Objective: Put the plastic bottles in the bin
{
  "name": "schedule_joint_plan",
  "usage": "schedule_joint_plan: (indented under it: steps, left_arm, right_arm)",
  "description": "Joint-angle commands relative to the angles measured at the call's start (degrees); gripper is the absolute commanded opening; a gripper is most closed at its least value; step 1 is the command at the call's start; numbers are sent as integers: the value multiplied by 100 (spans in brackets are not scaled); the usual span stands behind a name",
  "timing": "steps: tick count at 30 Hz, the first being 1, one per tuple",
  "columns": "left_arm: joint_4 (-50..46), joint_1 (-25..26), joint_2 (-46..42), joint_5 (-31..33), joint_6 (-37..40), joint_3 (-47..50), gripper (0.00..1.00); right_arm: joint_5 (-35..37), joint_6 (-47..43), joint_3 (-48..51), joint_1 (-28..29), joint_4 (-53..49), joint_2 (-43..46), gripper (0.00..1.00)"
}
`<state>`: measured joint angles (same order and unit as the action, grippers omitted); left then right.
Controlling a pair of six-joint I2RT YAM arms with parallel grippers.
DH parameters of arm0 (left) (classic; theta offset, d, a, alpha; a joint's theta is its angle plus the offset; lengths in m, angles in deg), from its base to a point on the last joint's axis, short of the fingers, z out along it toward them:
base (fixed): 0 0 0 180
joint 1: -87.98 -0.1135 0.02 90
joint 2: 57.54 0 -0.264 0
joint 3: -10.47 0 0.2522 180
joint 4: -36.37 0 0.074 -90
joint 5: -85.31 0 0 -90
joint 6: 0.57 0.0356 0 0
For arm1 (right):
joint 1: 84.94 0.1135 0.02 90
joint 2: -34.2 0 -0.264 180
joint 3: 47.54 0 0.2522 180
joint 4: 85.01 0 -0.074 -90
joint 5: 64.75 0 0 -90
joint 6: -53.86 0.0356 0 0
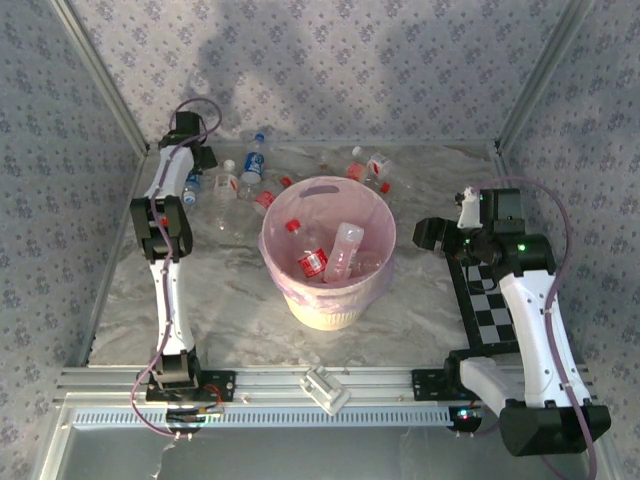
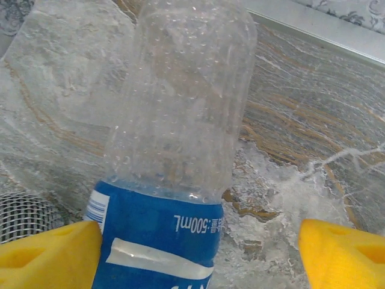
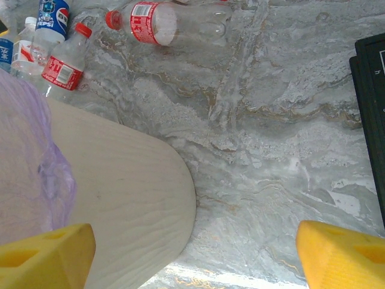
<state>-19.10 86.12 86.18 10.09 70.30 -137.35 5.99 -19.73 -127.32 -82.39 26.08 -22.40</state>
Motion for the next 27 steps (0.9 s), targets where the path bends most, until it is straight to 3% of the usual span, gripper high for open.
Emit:
schedule_joint_plan:
  steps: [1,6,10,17,27]
  left_arm:
    - [-380,-31,156,-99,-83,-107,77]
    - [-397,-91,232,-199,-72,-27,71]
    - [-440,-124,285,-303,-102,-6,85]
    - [-581,-121,221,-309,-125,75,85]
    - [-514,-121,76,-440,-73,348,68]
  right_arm:
    - [27,-111,14,-45,-92,96,89]
    - [45,-111,66,-46,-39,114,89]
    - [27,-102,115,-45,-18,138,89]
    - [-14,-111,217,-51,35,176,88]
    - [-10,-101,247,-48,87,149,88]
